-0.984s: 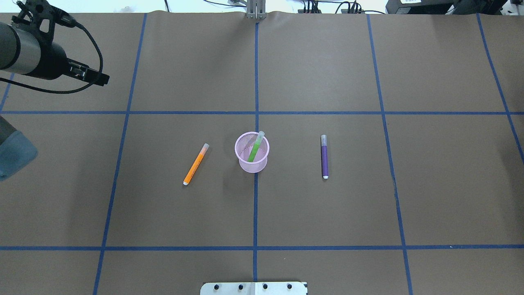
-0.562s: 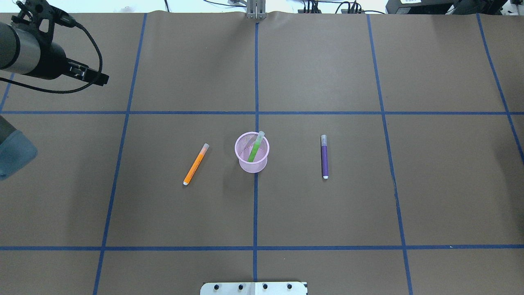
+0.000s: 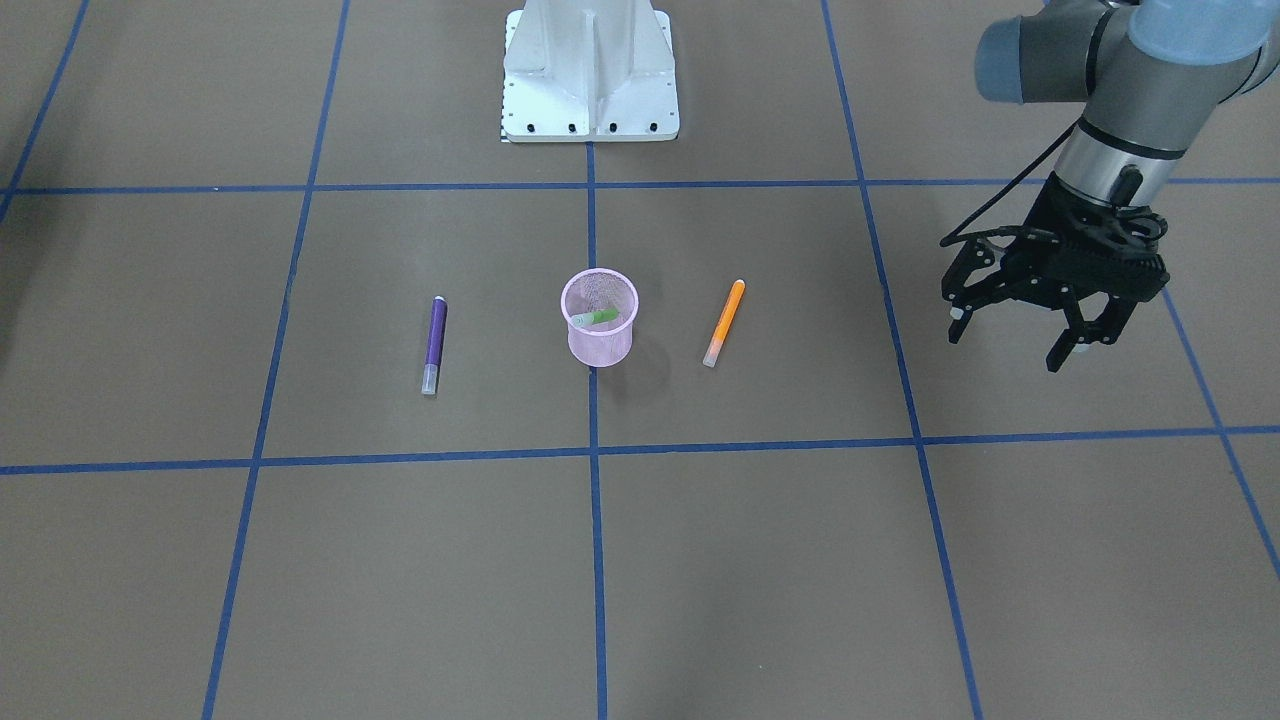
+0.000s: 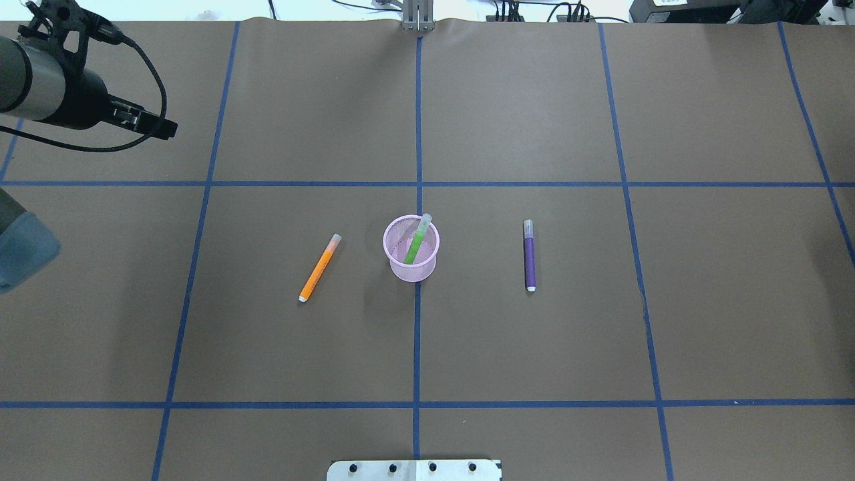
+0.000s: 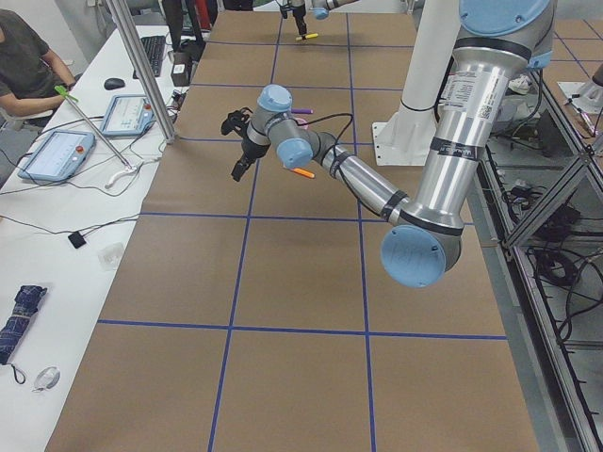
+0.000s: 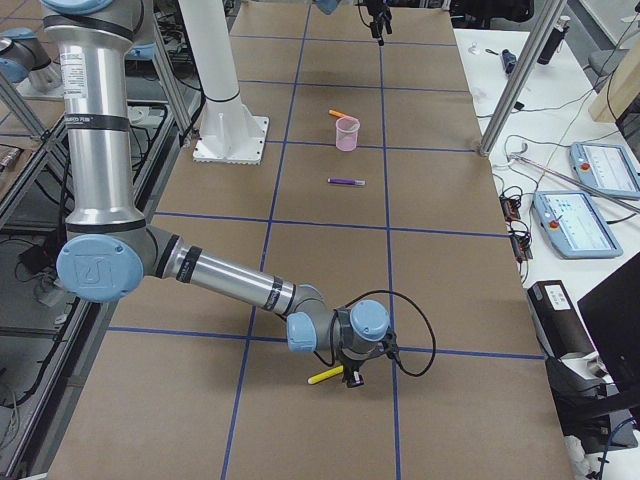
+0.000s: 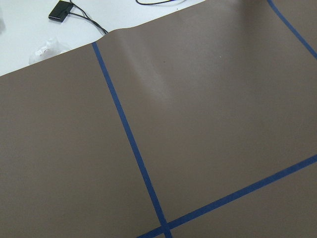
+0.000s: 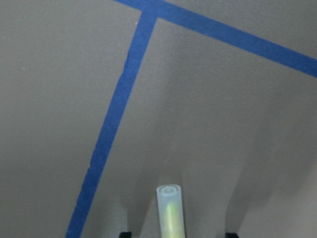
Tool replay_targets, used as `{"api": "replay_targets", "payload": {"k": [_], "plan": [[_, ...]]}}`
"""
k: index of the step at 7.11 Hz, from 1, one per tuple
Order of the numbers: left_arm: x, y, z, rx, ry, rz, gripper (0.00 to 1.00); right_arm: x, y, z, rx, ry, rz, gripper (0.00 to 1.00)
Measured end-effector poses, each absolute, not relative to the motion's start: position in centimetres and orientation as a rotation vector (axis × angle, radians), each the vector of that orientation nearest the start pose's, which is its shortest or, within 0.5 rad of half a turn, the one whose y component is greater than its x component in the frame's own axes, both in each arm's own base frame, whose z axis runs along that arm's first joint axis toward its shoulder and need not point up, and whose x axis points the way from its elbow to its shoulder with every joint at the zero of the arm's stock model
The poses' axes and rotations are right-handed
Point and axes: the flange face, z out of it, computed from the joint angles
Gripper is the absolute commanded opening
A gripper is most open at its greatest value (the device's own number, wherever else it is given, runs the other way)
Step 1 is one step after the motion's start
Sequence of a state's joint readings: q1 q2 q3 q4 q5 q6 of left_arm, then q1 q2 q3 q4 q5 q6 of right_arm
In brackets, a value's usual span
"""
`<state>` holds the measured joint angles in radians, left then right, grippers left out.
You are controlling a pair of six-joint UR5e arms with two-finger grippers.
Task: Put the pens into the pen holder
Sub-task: 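Grasp the yellow highlighter with the right gripper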
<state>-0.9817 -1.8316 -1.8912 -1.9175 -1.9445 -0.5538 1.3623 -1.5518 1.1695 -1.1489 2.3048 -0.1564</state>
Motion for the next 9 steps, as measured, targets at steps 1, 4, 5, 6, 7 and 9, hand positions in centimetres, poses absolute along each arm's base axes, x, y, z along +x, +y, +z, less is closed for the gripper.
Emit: {"api": "replay_targets", "payload": {"k": [1, 4, 5, 6, 7, 9], "plan": [[23.7, -52.9, 33.4, 0.584, 0.788, 0.206, 0.99, -3.3, -47.7, 80.4, 0.017, -0.739, -0.362, 0.46], [23.6, -52.9, 33.3, 0.584, 0.788, 0.205, 0.99, -3.3, -47.6, 80.6, 0.013, -0.741, -0.361, 0.0], [23.5, -53.0, 33.3, 0.585, 0.787, 0.203, 0.99, -3.3, -47.6, 80.7, 0.011, -0.741, -0.36, 0.0], [23.4, -53.0, 33.3, 0.585, 0.787, 0.201, 0.99, -3.3, -47.6, 80.7, 0.009, -0.741, -0.358, 0.0], [23.2, -53.1, 33.3, 0.587, 0.788, 0.199, 0.99, -3.4, -48.0, 80.0, 0.023, -0.745, -0.362, 0.0], [22.2, -53.3, 33.1, 0.575, 0.814, 0.198, 0.99, -3.9, -50.5, 74.0, 0.099, -0.757, -0.284, 0.0]]}}
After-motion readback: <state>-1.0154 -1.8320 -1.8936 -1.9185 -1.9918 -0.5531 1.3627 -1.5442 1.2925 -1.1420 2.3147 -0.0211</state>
